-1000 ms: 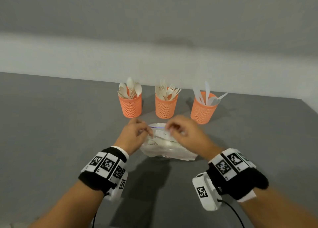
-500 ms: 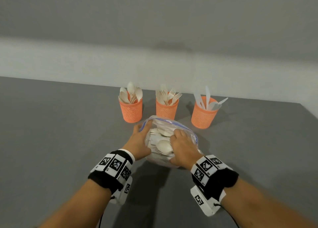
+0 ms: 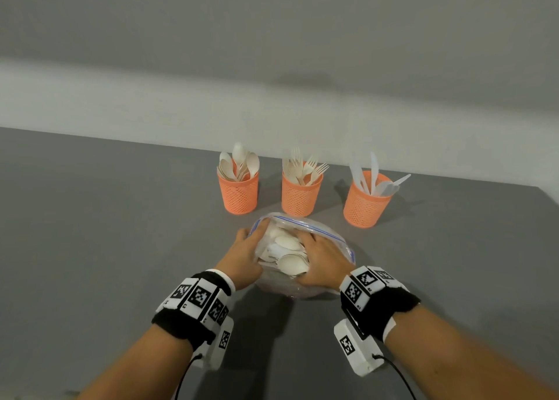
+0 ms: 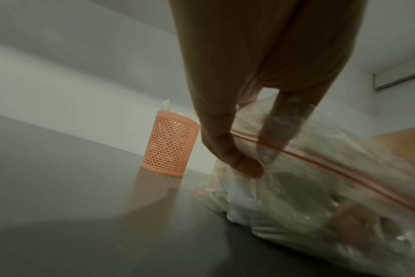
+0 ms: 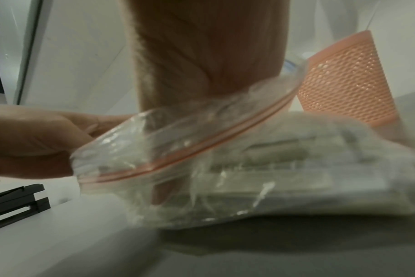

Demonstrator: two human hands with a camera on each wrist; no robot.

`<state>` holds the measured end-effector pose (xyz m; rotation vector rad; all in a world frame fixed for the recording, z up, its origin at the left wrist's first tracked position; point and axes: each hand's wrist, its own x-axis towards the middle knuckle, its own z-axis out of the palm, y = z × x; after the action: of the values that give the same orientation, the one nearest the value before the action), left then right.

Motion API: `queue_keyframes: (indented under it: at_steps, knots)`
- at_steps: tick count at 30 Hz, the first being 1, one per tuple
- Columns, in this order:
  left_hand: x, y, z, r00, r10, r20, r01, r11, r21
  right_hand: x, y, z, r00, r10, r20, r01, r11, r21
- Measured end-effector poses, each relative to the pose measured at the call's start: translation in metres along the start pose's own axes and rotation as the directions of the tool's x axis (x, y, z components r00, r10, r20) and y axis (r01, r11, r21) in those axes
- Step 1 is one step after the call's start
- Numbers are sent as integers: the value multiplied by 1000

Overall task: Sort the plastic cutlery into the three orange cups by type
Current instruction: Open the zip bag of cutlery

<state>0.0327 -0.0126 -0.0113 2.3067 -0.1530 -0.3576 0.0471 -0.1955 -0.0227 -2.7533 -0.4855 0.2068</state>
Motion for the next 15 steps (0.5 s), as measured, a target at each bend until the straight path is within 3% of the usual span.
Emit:
queue_keyframes:
  at_steps: [8,12,15]
  knots:
    - [7,-9,-12,994,-98,-54,98,995,-3,7,4,-17,964,118,239,-167,966,196]
    - [6,-11,-8,993,-118,-5,118,991,-61,4,1,-17,973,54,223,-113,958,264]
    - [6,-12,-9,991,-124,-44,111,967,-229,3,-2,-14,990,14,143,-52,963,265]
